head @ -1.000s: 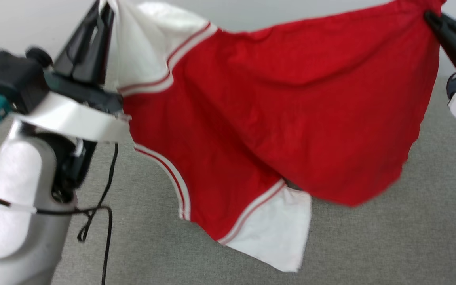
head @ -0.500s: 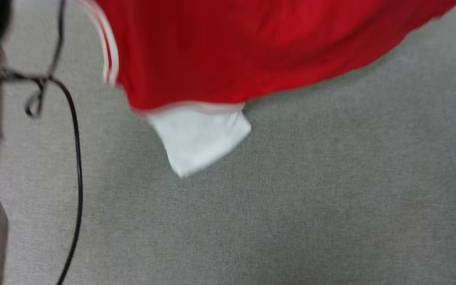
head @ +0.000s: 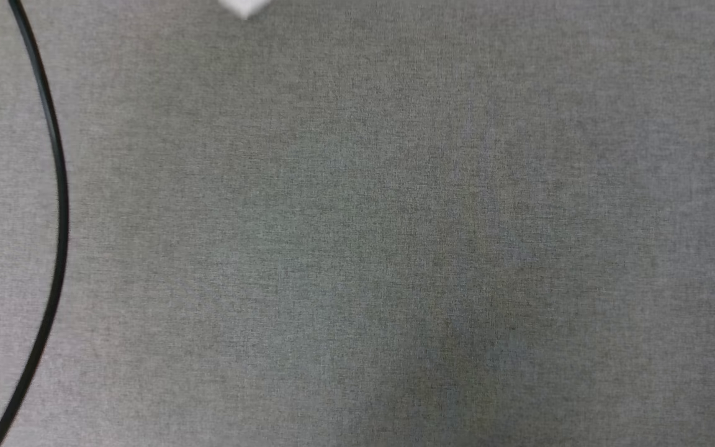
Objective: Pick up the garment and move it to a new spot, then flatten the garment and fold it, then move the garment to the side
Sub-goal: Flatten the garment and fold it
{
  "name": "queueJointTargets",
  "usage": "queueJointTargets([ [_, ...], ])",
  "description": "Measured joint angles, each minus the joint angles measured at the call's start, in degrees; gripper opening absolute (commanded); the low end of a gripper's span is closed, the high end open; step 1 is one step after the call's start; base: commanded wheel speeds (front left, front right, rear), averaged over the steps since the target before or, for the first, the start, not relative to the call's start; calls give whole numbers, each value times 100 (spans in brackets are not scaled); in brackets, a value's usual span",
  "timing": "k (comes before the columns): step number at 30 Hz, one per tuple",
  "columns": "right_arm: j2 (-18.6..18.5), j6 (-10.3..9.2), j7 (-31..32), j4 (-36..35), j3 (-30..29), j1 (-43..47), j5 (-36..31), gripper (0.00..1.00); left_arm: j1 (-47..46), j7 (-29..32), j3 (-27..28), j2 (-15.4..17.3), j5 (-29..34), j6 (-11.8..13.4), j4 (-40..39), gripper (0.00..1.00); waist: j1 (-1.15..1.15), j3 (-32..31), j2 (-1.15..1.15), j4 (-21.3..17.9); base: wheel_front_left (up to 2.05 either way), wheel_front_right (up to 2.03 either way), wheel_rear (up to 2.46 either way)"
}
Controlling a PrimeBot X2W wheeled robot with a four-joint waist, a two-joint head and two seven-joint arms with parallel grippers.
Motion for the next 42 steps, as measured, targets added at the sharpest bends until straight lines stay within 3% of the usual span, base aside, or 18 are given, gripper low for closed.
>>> queueJointTargets([
  [9, 143, 0, -498, 1116, 391, -845, -165, 0, -630, -467, -488, 110, -177, -7, 859, 0, -1, 230, 0, 17, 0, 0, 0],
  [20, 97, 0, -1103, 1900, 1328, -413, 345, 0, 146, -947, -1210, 281, -812, -7, 1226, 0, -1, 435, 0, 104, 0, 0, 0],
  [32, -243, 0, -1612, 1722, 2236, 1355, 1209, 0, 2319, -1079, -1174, 492, -1386, 35, 470, 0, -3, -164, 0, 105, 0, 0, 0],
  [42, -470, 0, -1811, 1218, 2548, 3325, 1767, 0, 5038, -1083, -1131, 723, -1730, 668, -856, 0, -3, -1053, 0, 57, 0, 0, 0],
])
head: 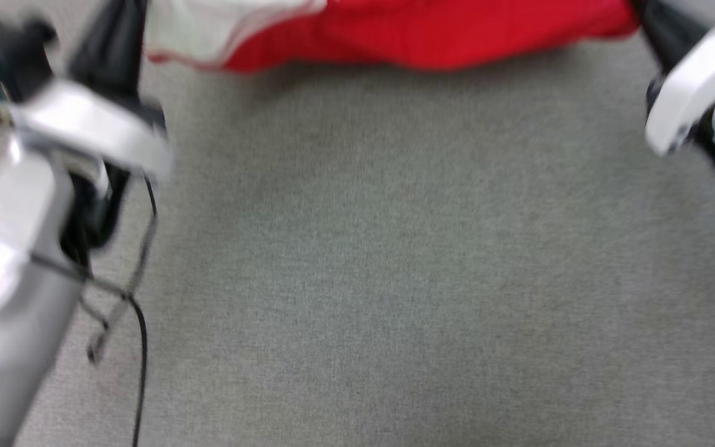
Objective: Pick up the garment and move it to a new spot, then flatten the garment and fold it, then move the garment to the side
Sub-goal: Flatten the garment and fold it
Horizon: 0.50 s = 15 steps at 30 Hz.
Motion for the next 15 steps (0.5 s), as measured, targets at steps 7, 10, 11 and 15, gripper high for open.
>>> queueJointTargets([
  [7, -119, 0, -49, -194, 68, 1231, 113, 0, 1707, 125, -74, 355, -236, 485, -869, 0, -1, -640, 0, -57, 0, 0, 0],
  [10, -199, 0, -11, -311, 102, 1718, 133, 0, 2410, 182, -148, 419, -361, 699, -1180, 0, -1, -877, 0, -69, 0, 0, 0],
  [11, -231, 0, 15, -356, 115, 1888, 140, 0, 2602, 225, -176, 436, -424, 753, -1249, 0, -1, -951, 0, -69, 0, 0, 0],
  [15, -322, 0, 69, -588, 114, 2532, 164, 0, 3276, 222, -202, 452, -649, 906, -1396, 0, 0, -1212, 0, -68, 0, 0, 0],
])
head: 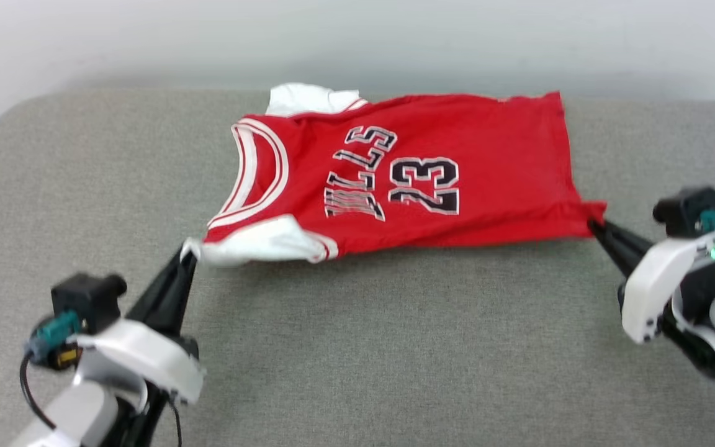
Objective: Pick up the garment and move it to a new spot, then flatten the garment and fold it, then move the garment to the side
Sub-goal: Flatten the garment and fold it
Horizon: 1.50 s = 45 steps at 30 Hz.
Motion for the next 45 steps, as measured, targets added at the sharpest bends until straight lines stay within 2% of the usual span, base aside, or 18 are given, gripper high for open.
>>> queueJointTargets([
  [10, -164, 0, 274, -541, -131, 1467, 4, 0, 1536, 360, -157, 177, -779, 86, -371, 0, 0, -634, 0, -27, 0, 0, 0],
  [11, -188, 0, 321, -656, -249, 1877, 4, 0, 1901, 514, -238, 215, -993, 75, -472, 0, 1, -790, 0, -30, 0, 0, 0],
  [17, -313, 0, 483, -936, -458, 2546, -11, 0, 2512, 862, -427, 469, -1271, 24, -641, 0, 1, -1013, 0, -71, 0, 0, 0],
  [25, -504, 0, 779, -1462, -778, 3472, -3, 0, 2975, 1121, -512, 653, -1584, 70, -940, 0, 1, -1156, 0, -69, 0, 0, 0],
  [33, -442, 0, 961, -1870, -1358, 3880, 2, 0, 2849, 1001, -480, 746, -1316, 115, -1029, 0, 2, -1173, 0, -32, 0, 0, 0],
  [45, -231, 0, 1177, -2269, -1862, 3862, -122, 0, 1633, 1106, -425, 862, -708, -186, -805, 0, 2, -1100, 0, -122, 0, 0, 0],
])
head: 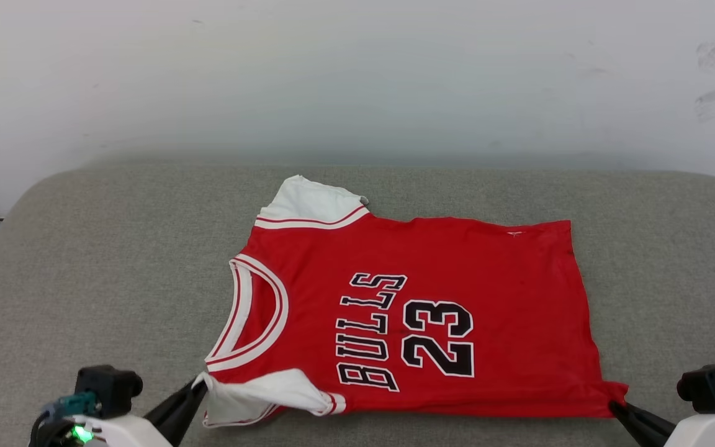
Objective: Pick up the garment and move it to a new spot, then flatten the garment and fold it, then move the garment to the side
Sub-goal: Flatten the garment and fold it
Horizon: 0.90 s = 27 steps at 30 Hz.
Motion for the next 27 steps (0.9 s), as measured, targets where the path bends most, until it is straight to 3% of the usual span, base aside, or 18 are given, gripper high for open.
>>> queueJointTargets([
  [7, 88, 0, 136, -89, -102, -271, -13, 0, -917, 213, -5, -60, 252, -315, 407, 0, 0, 240, 0, -93, 0, 0, 0],
  [17, 218, 0, 220, 115, -68, -1121, -55, 0, -2377, 452, -124, -357, 573, -949, 1522, 0, 1, 1066, 0, -218, 0, 0, 0],
  [27, 352, 0, 216, 641, 159, -1755, -146, 0, -3194, 411, -344, -697, 728, -1262, 2735, 0, 2, 1746, 0, -322, 0, 0, 0],
])
